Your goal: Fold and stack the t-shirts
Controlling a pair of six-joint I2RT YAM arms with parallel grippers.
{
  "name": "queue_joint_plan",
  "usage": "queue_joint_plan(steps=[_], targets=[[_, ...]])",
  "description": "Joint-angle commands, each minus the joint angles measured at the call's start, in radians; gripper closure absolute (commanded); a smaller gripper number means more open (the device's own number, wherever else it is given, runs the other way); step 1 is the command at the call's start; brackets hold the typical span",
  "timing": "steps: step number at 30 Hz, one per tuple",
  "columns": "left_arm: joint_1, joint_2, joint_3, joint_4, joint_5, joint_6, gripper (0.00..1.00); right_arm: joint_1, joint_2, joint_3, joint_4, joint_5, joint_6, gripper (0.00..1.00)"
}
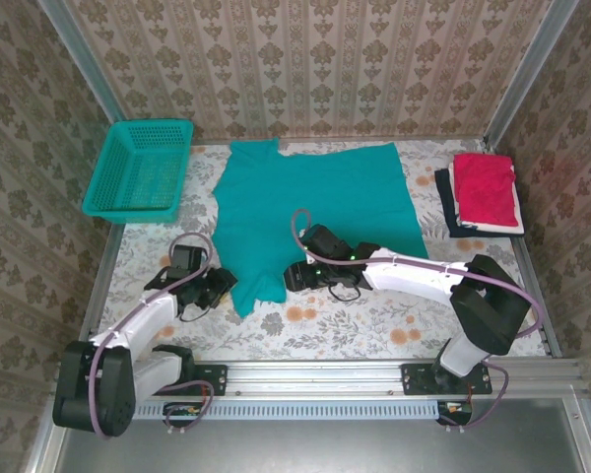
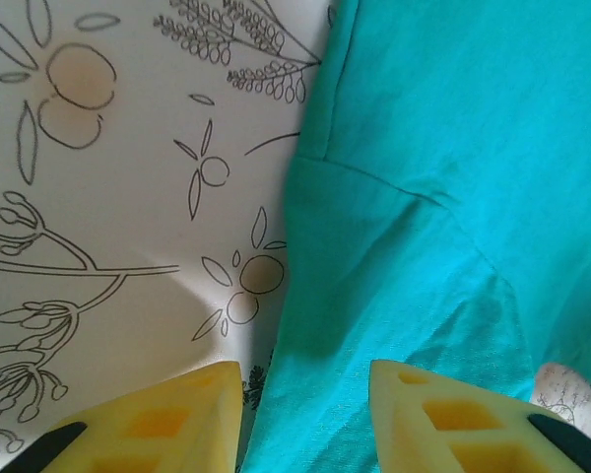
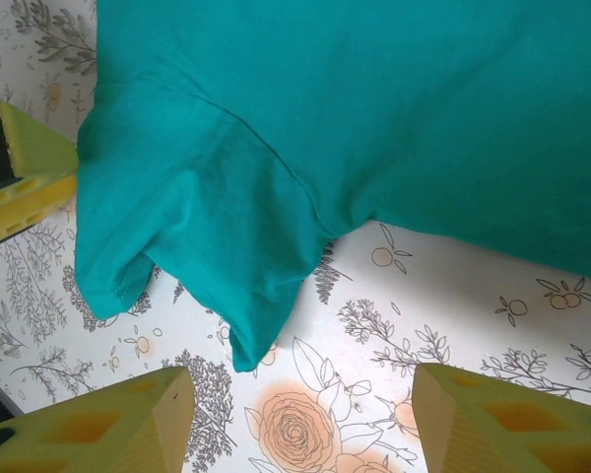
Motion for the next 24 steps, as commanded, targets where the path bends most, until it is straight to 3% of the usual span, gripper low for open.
queue_joint_plan(steps=[1, 9, 13, 17, 24], targets=[[-0.036, 0.002, 0.005, 0.006, -0.007, -0.037, 0.63, -0.023, -0.023, -0.024, 0.012, 0.022, 0.029, 0.39], [-0.055, 0.054, 0.006, 0.031, -0.024, -0.04, 0.68, -0.05, -0.023, -0.041, 0.02, 0.007, 0.029, 0.39], [-0.062, 0.061, 0.006, 0.025, -0.029, -0.043, 0.68, -0.066, -0.036, -0.054, 0.026, 0.011, 0.032, 0.39], [-0.083, 0.026, 0.016, -0.044, -0.034, -0.042, 0.6, -0.085, -0.058, -0.067, 0.032, 0.014, 0.037, 0.39], [-0.098, -0.018, -0.009, -0.051, -0.048, -0.061, 0.63, -0.104, -0.056, -0.075, 0.044, 0.003, 0.047, 0.39]])
